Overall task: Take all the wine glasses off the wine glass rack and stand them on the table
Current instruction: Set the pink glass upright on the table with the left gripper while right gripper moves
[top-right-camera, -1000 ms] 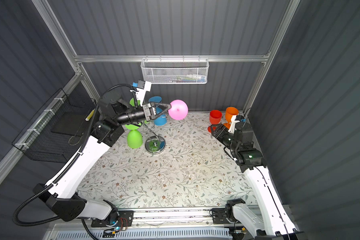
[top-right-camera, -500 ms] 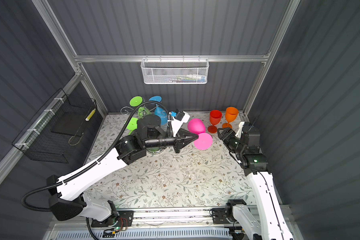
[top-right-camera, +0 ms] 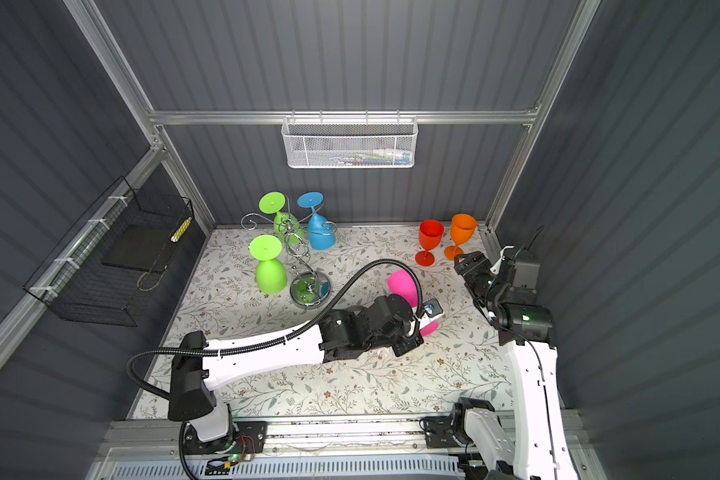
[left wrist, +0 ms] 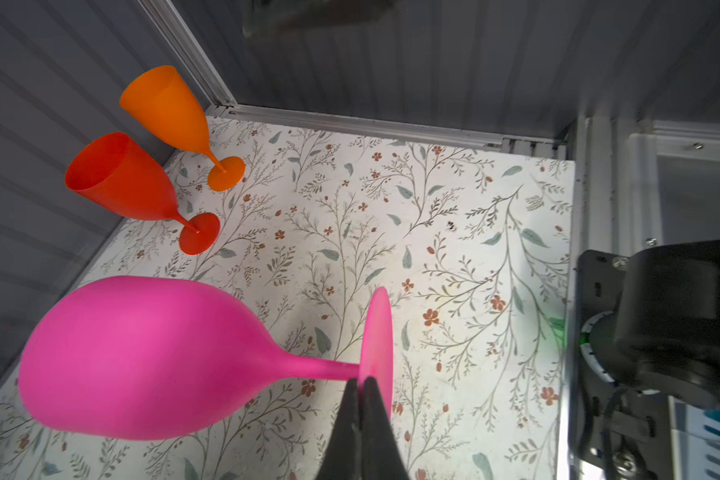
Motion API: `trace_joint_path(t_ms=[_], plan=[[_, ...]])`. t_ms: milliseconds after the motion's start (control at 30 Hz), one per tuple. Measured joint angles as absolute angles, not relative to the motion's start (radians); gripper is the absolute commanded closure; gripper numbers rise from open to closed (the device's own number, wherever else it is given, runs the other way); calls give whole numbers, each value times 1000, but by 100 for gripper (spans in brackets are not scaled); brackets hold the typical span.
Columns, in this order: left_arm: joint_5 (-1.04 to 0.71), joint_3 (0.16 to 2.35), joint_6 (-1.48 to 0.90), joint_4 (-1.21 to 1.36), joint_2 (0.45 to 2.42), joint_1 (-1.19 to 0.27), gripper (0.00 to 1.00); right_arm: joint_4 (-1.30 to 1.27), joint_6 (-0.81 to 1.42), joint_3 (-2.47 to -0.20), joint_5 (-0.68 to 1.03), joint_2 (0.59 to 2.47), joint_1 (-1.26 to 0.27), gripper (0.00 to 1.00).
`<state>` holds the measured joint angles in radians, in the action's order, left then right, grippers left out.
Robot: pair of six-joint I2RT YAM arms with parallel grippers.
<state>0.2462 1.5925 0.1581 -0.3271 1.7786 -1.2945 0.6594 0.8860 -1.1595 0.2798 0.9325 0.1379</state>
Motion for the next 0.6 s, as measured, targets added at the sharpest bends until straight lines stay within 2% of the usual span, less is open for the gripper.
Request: trace_joint_path(t_ms=[200, 600], plan=[[429, 1585, 234, -288, 1803, -1304, 100, 673, 851, -1189, 262, 936, 139, 22], [715, 1490, 390, -176, 1945, -1363, 100, 703, 797, -1215, 252, 941, 123, 25]])
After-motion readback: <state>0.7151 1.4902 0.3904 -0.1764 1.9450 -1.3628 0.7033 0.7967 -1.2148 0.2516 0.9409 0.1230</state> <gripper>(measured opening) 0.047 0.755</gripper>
